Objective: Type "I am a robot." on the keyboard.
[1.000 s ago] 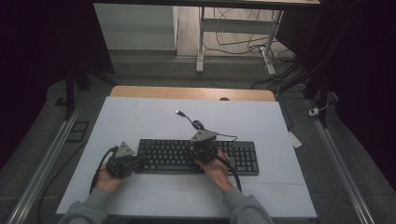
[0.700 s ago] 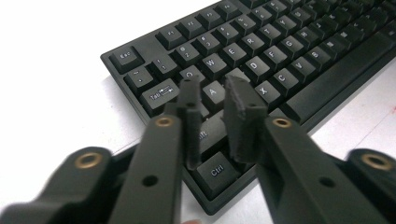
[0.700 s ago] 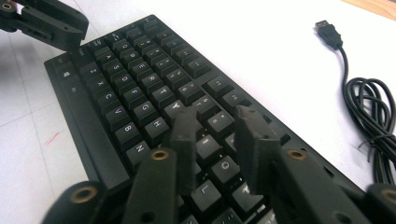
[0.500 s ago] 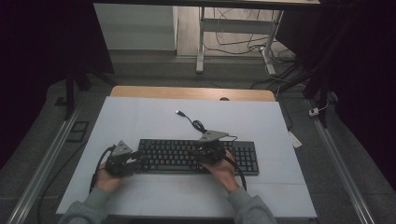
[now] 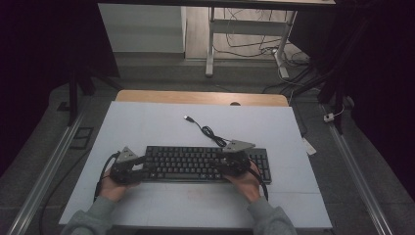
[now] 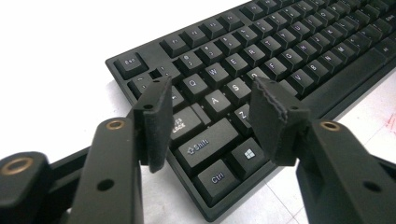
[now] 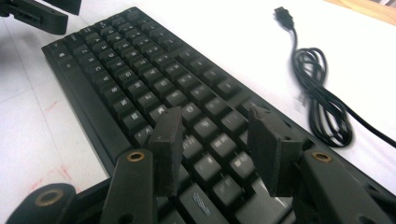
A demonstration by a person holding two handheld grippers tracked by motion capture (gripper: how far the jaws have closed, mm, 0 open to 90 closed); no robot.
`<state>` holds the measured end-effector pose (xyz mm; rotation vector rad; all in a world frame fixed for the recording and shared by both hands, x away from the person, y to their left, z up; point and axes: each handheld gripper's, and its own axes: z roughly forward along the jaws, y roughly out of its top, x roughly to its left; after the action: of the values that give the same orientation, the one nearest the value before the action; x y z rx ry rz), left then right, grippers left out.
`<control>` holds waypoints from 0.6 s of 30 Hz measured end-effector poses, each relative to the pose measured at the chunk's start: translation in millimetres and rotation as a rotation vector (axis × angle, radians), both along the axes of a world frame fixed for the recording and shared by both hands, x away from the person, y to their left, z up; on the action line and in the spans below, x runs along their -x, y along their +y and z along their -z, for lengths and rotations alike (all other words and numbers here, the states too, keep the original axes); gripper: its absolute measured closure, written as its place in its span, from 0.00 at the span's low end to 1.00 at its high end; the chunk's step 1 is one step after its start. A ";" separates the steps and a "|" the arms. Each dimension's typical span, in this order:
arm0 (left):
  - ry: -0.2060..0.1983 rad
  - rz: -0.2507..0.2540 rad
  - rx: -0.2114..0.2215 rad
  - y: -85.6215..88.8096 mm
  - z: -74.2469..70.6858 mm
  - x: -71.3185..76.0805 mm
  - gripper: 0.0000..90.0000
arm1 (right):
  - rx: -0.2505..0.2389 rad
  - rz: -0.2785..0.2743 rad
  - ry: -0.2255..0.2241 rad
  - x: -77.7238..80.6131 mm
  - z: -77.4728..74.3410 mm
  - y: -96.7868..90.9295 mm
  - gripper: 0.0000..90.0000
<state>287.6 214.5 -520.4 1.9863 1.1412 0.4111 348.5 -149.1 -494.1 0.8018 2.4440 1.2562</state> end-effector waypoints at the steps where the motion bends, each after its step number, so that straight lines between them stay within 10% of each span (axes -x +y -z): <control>1: -0.002 0.000 0.000 0.2 -0.3 0.0 0.52 | 0.007 0.005 0.001 1.1 -0.8 -3.4 0.62; 18: -0.012 0.054 0.003 -4.9 -19.1 0.4 0.33 | 0.003 0.031 -0.006 17.6 1.0 -38.5 0.60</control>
<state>287.2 209.6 -501.4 2.0050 1.0773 0.3924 330.8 -187.6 -495.1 0.8303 2.4189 1.2424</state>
